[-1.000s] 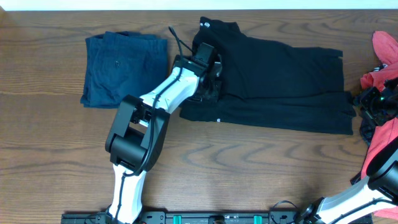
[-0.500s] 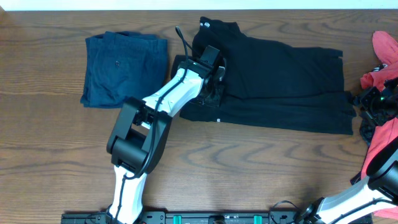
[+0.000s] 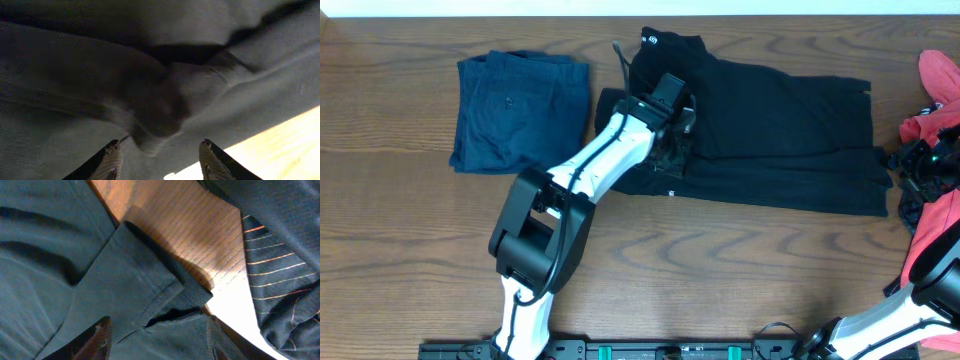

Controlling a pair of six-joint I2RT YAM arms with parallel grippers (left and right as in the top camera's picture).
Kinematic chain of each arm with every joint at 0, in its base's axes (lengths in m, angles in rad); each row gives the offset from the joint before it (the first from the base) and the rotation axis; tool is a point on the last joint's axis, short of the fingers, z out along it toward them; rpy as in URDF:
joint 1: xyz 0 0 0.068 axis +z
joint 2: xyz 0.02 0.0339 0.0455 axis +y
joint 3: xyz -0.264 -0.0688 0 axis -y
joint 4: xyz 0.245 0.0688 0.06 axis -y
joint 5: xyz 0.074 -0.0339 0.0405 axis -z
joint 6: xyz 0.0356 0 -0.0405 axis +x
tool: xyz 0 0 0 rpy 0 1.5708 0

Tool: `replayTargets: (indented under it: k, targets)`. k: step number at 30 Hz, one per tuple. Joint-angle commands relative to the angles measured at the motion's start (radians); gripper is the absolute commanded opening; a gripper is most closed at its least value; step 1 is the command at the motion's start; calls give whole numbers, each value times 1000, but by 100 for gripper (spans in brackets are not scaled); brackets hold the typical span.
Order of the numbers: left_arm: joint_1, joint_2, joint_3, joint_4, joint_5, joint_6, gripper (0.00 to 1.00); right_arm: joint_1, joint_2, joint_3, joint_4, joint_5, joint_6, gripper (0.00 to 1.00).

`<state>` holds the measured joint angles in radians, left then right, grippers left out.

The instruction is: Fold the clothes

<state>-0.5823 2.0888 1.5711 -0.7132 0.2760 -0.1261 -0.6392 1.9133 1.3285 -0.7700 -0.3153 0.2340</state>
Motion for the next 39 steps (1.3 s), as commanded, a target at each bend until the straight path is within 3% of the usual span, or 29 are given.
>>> replayTargets:
  k: [1, 5, 9, 14, 17, 26, 27, 28, 31, 32, 39]
  targets:
    - [-25, 25, -10, -3, -77, 33, 52, 20, -15, 5, -1, -6, 5, 59]
    - [-35, 33, -10, 15, -110, 40, 49, 20, -15, 5, -1, -7, 5, 59]
    - [-34, 34, -10, 18, -114, 55, 32, 20, -15, 5, -1, -7, 5, 59]
    - [-36, 41, -10, 23, -113, 84, 24, 20, -15, 5, -1, -7, 5, 58]
    - [-36, 43, -10, 22, -113, 91, 7, 20, -15, 5, -1, -7, 5, 59]
    - [-36, 20, 35, -22, -113, 91, 6, 20, -15, 5, -1, -23, 5, 58]
    - [-37, 19, 36, -24, -113, 91, 8, 20, -15, 5, -1, -26, 5, 58]
    - [-37, 20, 35, -33, -112, 90, 27, 20, -15, 5, -1, -27, 5, 58]
    - [-39, 22, 20, -29, -113, 89, 57, 20, -15, 5, -1, -26, 5, 58]
    - [-39, 22, 13, -22, -113, 89, 61, 20, -15, 5, -1, -26, 5, 58]
    - [-39, 42, -5, 18, -113, 89, 62, 20, -15, 5, -1, -26, 5, 58]
